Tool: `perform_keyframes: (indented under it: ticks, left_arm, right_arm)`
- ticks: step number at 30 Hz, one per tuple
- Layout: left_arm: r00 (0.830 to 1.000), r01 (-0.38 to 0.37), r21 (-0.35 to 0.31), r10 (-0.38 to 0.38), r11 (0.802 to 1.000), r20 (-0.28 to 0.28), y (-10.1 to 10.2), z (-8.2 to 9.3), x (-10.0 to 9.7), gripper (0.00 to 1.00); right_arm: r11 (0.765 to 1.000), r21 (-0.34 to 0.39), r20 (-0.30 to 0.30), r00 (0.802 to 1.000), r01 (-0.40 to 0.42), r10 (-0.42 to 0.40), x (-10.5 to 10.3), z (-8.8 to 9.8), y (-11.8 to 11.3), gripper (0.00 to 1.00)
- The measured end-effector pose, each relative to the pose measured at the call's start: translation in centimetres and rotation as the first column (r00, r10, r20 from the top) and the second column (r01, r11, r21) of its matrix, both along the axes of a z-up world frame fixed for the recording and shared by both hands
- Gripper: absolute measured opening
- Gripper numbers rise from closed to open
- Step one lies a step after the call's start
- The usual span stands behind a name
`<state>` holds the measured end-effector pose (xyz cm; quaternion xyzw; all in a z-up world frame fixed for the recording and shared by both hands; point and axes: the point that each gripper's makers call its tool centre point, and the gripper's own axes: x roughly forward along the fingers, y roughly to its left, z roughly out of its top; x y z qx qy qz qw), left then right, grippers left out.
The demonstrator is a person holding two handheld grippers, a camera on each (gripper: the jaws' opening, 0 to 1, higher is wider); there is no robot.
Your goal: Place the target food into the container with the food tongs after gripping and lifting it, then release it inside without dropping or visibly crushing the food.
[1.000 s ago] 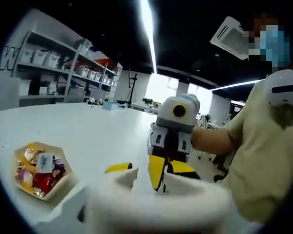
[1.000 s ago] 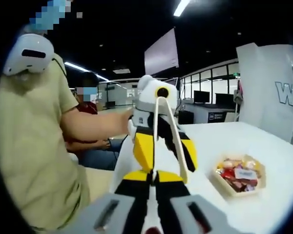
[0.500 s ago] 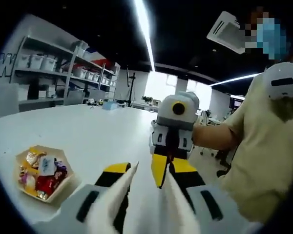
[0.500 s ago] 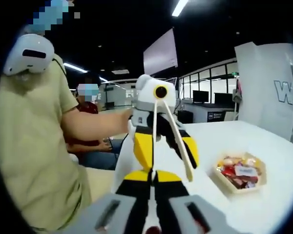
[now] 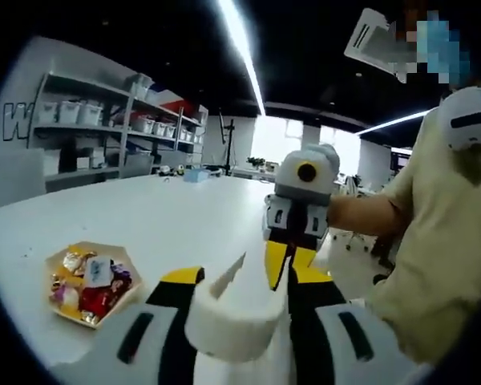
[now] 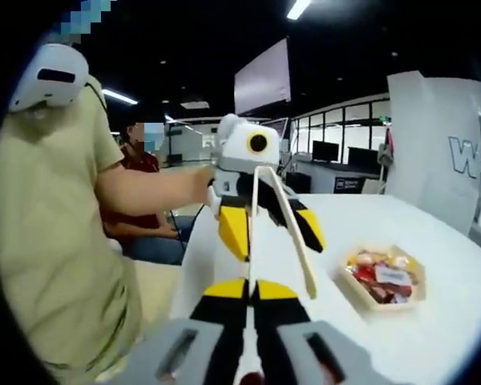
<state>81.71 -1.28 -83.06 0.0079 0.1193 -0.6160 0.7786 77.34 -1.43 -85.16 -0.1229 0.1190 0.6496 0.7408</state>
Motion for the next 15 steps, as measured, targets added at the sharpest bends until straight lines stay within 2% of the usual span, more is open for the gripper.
perform_keyframes:
  ticks: [15]
  left_arm:
    - [0.997,-0.073,0.091,0.071,0.993,0.020,2.6,-2.5,0.7,0.39]
  right_arm:
    - [0.990,-0.139,0.028,1.000,-0.001,0.005,0.6,-2.5,-0.7,0.00]
